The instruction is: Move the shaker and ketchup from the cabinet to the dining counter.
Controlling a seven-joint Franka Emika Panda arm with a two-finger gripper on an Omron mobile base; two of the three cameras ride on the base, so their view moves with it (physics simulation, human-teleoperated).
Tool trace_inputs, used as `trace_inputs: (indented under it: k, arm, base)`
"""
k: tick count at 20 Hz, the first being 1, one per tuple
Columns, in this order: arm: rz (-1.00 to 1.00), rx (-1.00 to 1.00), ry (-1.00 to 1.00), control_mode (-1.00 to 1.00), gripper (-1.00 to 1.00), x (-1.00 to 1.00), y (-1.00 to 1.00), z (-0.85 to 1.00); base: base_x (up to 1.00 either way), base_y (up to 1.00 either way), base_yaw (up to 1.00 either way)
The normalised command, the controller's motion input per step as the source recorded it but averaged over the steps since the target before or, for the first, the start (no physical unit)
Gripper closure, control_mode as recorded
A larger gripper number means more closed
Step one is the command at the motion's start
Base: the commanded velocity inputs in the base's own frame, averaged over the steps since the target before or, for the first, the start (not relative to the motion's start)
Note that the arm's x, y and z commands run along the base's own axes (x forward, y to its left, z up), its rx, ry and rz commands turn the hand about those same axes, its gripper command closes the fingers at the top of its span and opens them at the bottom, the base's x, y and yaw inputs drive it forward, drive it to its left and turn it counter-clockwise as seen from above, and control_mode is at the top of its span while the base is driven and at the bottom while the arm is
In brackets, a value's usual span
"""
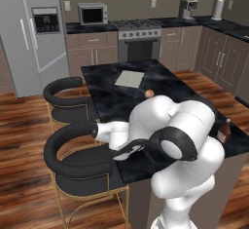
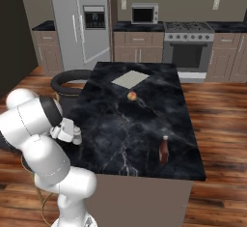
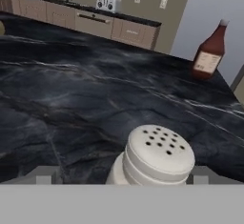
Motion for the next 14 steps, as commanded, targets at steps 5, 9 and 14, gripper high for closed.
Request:
trace_inputs:
  k: [5, 9, 14]
  arm:
    - [-0.01, -0.02, -0.13, -1.00, -1.00, -0.03, 0.18, 0.01]
    - [0.00, -0.04, -0.14, -1.00, -1.00, 0.00, 0.39, 0.00]
    - [-0.02, -0.06, -0.10, -1.00, -1.00, 0.00, 0.30, 0.00]
  base:
    - [0.00, 0.00, 0.00]
    - [0.00, 0.00, 0.00]
    - [0.00, 0.00, 0.00]
